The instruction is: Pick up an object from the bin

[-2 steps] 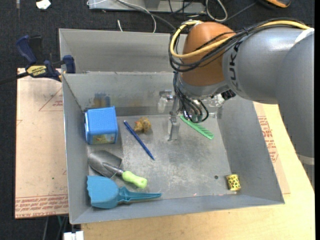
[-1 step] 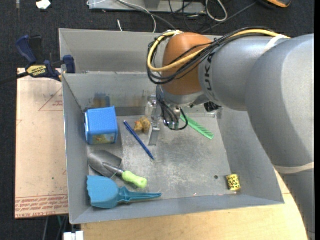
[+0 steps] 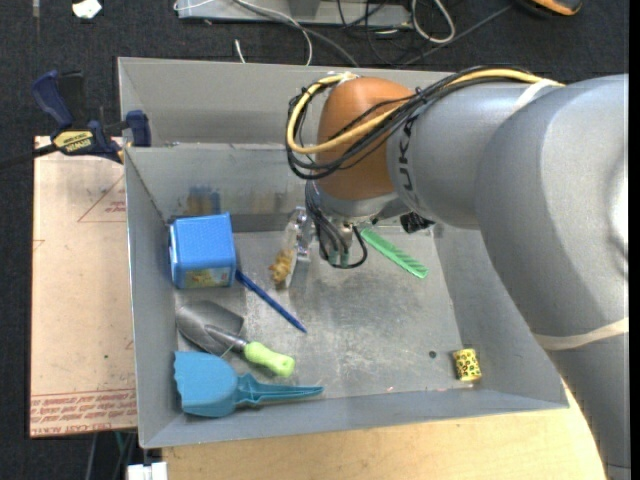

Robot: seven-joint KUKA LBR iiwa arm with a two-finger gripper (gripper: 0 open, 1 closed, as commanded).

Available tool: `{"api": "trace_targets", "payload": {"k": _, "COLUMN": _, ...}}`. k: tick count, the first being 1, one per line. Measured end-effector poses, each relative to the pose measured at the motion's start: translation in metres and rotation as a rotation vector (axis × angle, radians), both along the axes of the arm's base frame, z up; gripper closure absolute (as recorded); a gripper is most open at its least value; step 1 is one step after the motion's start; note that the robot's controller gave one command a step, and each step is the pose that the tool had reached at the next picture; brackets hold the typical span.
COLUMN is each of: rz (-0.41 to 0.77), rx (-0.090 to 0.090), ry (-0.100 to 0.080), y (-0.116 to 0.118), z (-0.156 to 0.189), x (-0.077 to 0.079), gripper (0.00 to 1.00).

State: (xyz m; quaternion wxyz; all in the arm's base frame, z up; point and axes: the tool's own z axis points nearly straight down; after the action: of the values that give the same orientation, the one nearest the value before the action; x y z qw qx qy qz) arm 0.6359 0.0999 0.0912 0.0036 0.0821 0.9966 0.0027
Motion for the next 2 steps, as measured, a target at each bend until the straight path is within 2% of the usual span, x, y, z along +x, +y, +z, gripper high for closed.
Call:
{"api": "trace_targets", "payload": {"k": 1, "rz": 0.0, "rx": 0.0, "ry": 0.0, "y": 0.0, "z": 0.0, "x": 0.0, "gripper": 1.0}}
{"api": "trace_targets", "payload": {"k": 2, "rz": -0.041, "rx": 0.004, "ry": -0.002, "y": 0.0, "z": -0.009, "x": 0.012, "gripper": 1.0}}
